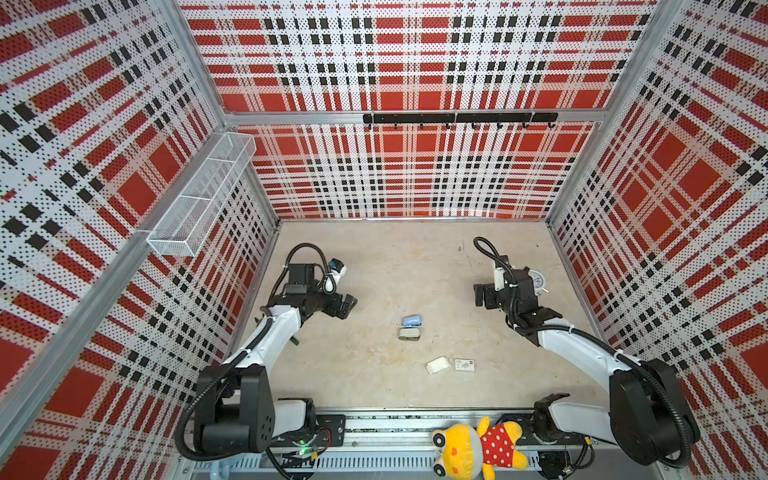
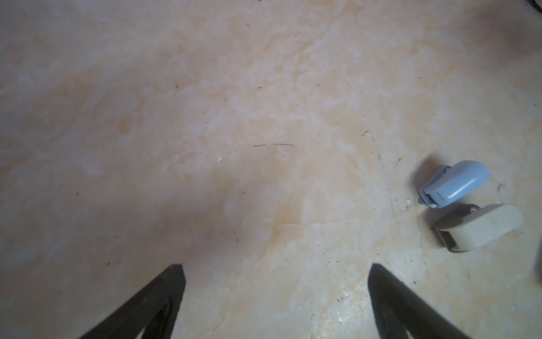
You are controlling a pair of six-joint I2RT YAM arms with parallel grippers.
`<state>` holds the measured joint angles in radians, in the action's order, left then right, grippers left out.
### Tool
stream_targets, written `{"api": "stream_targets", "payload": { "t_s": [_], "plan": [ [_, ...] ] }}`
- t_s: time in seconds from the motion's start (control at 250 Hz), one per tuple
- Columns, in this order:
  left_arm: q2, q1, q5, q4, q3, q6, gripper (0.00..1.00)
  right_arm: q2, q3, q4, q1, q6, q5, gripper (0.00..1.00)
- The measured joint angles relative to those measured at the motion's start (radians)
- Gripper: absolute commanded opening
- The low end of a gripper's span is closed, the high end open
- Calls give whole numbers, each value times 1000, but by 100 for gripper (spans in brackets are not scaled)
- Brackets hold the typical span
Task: Load the staples into the stapler
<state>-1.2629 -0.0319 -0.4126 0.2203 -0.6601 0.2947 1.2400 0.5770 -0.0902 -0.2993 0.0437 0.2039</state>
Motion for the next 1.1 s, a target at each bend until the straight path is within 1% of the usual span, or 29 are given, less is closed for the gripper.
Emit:
{"api": "stream_targets", "payload": {
  "t_s": [0.096, 0.148, 0.208, 0.272, 0.38, 0.472, 0.628, 0.732, 0.844, 0.92, 1.04, 1.1],
  "plan": [
    [24, -23, 3, -171, 119, -51, 100, -38, -64, -74, 24, -40, 42, 100],
    [26, -31, 3, -256, 162, -69, 99, -51, -101, -142, 45, -60, 49, 100],
    [31, -42, 6, -404, 230, -90, 99, -51, -143, -230, 75, -76, 47, 100],
    [32, -65, 13, -552, 304, -119, 100, -28, -190, -334, 114, -84, 42, 100],
    [29, -116, 21, -715, 370, -187, 100, 59, -245, -483, 155, -86, 29, 100],
    [6, -138, 36, -860, 388, -247, 99, 111, -259, -546, 166, -90, 17, 100],
    [-93, -141, 35, -1054, 389, -322, 99, 152, -255, -647, 180, -112, -13, 100],
    [-191, -141, 40, -1181, 389, -351, 99, 193, -258, -740, 199, -124, -47, 100],
    [-310, -147, 25, -1332, 397, -382, 99, 274, -286, -885, 215, -127, -73, 100],
    [-315, -148, 24, -1379, 417, -388, 99, 348, -310, -977, 222, -127, -85, 100],
    [-315, -142, 27, -1443, 420, -393, 99, 366, -319, -982, 237, -126, -115, 100],
    [-315, -122, 58, -1465, 425, -384, 99, 365, -307, -987, 244, -126, -127, 100]
  ]
}}
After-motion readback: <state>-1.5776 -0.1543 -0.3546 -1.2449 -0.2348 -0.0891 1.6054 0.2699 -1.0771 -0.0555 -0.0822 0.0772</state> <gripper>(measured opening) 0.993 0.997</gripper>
